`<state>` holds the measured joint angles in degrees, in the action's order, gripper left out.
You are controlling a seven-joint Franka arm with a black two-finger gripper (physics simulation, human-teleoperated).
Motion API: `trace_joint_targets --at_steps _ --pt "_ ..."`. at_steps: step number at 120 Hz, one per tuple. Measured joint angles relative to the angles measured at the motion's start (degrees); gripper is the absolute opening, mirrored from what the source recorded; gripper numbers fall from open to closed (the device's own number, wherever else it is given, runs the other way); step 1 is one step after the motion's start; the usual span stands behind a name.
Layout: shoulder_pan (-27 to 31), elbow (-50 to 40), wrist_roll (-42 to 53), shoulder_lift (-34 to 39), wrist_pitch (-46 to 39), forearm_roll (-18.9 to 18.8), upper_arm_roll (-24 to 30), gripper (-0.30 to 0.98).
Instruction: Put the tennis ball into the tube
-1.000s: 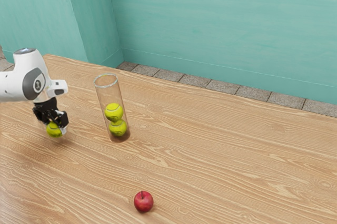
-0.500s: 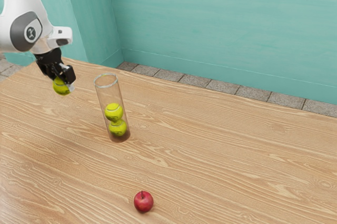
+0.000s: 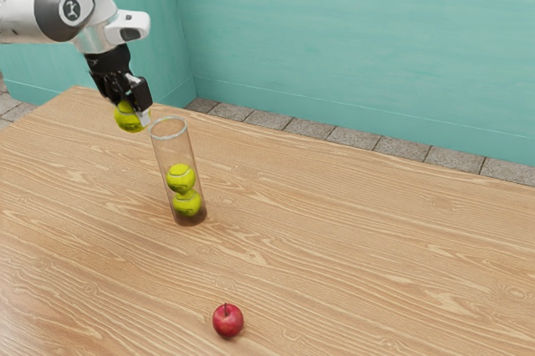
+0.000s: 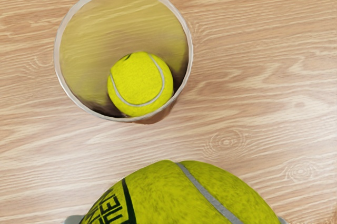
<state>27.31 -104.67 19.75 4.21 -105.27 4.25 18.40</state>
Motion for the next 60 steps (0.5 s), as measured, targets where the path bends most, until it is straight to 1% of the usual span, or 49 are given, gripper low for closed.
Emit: trace_joint_targets --at_steps 37,45,60 --pt "-3.0 0.5 -1.2 -1.3 1.0 -0.4 0.1 0.3" --pt "-3.6 2.4 -1.4 -2.9 1.1 -0.6 0.1 0.3" --pt "-4.3 5.9 -1.7 -6.0 1.4 -1.9 0.2 0.3"
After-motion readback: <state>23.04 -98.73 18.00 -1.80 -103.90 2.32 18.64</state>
